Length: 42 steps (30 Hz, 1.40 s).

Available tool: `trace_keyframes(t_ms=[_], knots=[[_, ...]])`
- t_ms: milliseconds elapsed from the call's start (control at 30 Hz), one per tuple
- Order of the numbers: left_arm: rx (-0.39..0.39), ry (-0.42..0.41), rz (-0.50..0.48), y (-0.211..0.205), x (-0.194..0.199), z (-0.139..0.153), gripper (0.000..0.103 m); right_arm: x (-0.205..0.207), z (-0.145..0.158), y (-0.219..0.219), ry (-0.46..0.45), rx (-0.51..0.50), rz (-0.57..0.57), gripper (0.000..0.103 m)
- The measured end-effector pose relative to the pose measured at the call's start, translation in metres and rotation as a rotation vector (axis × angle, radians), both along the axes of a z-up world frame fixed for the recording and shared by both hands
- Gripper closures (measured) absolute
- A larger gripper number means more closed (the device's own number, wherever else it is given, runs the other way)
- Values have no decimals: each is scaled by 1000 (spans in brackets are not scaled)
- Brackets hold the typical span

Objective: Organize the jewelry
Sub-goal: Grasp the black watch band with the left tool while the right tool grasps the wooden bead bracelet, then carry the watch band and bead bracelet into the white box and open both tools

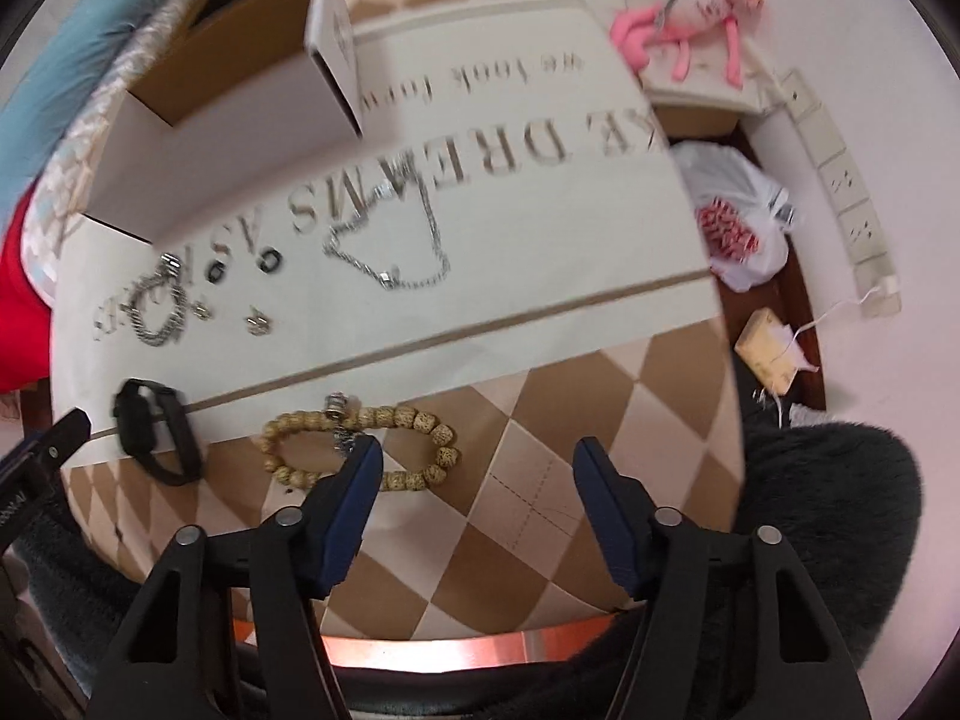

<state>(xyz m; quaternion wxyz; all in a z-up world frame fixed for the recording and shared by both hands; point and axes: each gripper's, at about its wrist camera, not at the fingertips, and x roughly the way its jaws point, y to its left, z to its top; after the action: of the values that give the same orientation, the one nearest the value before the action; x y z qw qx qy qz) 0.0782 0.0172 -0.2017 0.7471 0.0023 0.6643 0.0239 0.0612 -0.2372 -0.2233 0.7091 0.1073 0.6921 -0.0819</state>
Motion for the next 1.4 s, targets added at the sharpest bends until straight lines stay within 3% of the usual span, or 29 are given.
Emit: trace_keyframes(t_ms=[200,267,367,433,533,600,667,967,1400], knots=[[-70,57,1,-2,1,-30,50,-1,-18,1,42,46,-22,50],[-78,78,-2,-3,0,-41,63,-2,-19,3,28,41,-21,53],[-62,36,-27,-5,0,-41,75,-1,-21,7,24,17,-10,53],[-47,17,-52,-7,0,-40,92,-2,-21,11,16,-12,5,54],[-6,-15,-98,-9,-7,-40,93,-5,-15,25,-2,-50,29,59],[9,-20,-112,-10,-6,-41,93,-7,-11,28,-21,-58,39,84],[14,-19,-119,-10,-8,-42,93,-6,-8,30,-22,-51,34,93],[1,-37,-137,-20,-28,-33,93,-9,12,13,-84,72,-29,94],[-57,-143,-141,-21,-17,45,93,1,67,16,-199,132,13,94]])
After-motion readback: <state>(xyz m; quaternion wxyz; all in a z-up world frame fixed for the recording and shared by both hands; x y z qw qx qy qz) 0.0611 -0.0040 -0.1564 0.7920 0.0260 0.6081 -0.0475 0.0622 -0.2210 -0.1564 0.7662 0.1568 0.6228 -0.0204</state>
